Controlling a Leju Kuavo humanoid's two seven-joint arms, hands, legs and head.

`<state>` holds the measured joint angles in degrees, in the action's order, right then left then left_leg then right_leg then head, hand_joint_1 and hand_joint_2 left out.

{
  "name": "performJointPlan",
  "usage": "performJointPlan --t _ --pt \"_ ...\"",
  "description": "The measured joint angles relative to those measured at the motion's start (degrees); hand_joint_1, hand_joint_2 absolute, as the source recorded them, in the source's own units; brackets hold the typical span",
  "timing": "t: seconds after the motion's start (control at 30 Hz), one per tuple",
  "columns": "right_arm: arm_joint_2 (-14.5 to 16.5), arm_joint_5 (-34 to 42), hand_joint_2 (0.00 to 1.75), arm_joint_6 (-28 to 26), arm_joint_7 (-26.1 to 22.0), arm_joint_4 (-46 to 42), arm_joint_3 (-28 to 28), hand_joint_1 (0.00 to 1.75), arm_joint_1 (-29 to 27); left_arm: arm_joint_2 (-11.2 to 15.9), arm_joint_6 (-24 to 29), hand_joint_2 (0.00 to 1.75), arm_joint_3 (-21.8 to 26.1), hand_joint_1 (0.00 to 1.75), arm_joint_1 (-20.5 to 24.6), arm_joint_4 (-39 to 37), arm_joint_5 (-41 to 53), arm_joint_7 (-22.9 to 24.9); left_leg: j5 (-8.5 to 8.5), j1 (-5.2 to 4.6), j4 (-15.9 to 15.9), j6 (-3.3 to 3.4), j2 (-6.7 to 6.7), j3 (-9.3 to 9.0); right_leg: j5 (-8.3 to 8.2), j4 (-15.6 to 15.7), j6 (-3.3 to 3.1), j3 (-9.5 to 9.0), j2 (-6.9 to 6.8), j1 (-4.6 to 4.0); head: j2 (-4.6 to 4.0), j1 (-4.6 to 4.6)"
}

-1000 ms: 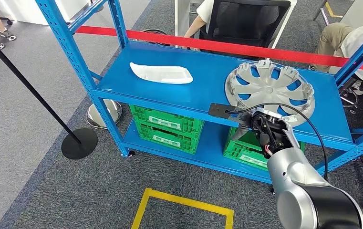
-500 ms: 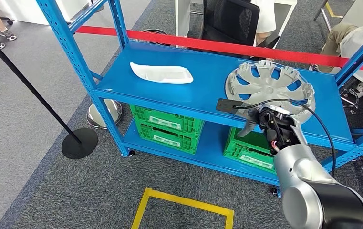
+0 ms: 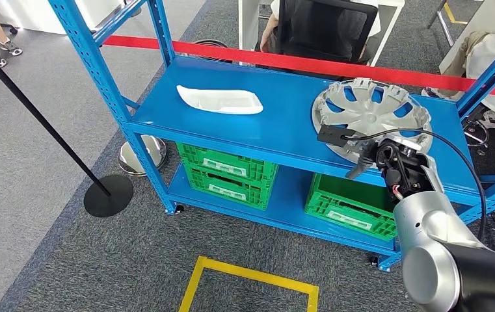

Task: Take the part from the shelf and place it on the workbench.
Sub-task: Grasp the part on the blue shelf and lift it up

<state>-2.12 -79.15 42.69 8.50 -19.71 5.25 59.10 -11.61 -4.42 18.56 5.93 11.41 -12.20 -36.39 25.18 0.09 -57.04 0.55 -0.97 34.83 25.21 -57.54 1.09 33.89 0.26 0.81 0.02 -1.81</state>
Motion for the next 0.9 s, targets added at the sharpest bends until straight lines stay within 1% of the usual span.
performJointPlan --t 0.53,0.9 --pt "-0.18 -0.37 1.75 0.0 -0.21 0.0 0.28 0.0 0.09 0.0 0.08 0.0 0.0 0.0 0.0 0.0 -0.13 -0.03 0.0 0.0 0.0 0.0 0.0 0.0 0.0 0.0 0.0 -0.02 0.0 0.0 0.0 0.0" --pt "0.81 -2.28 1.75 0.11 -0.2 -0.15 0.28 0.0 5.98 0.0 0.05 0.0 0.02 0.0 -0.02 0.0 -0.16 -0.07 0.0 0.0 0.0 0.0 0.0 -0.01 0.0 0.0 0.0 -0.03 0.0 0.0 0.0 0.0"
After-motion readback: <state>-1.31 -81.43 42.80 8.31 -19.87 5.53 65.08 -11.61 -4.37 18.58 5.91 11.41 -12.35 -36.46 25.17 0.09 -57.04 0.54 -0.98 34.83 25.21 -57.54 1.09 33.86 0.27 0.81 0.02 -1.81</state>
